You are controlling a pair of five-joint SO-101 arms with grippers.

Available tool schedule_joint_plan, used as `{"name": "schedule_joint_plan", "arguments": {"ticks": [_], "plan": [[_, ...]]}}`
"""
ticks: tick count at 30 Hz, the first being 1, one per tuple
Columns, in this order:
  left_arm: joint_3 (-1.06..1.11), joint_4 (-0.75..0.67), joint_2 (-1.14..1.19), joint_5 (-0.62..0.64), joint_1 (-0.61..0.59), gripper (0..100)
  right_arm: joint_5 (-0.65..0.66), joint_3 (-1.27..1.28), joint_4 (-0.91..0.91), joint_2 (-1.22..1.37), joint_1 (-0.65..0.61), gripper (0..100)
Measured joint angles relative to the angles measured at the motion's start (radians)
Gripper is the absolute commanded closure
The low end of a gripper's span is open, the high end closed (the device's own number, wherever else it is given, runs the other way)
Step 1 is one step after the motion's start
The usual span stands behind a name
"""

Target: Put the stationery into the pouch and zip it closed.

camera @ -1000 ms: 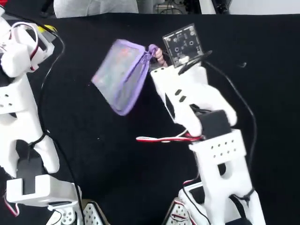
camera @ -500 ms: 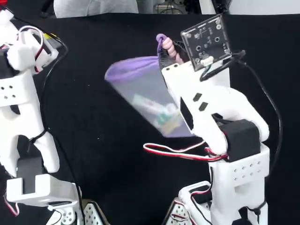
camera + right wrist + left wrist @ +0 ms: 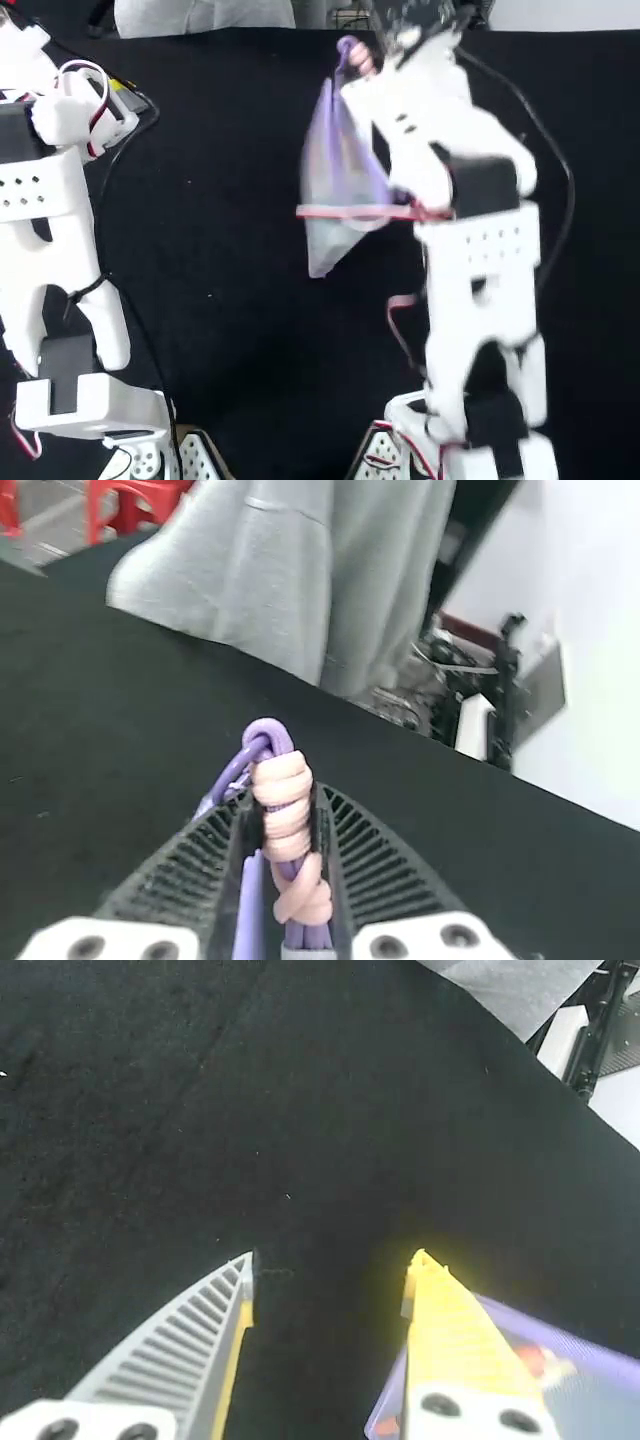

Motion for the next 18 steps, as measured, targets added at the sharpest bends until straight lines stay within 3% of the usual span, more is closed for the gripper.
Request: {"name": "schedule_joint_plan", "arguments": {"ticks": [9, 18], "plan": [[0.000, 0.000, 0.000, 0.000, 0.006, 75, 0.049, -0.253, 0.000, 0.311, 0.144, 98.7], [0.167, -0.078, 0.000, 0.000, 0.008, 75, 0.104, -0.350, 0.000, 0.350, 0.238, 98.7]]}}
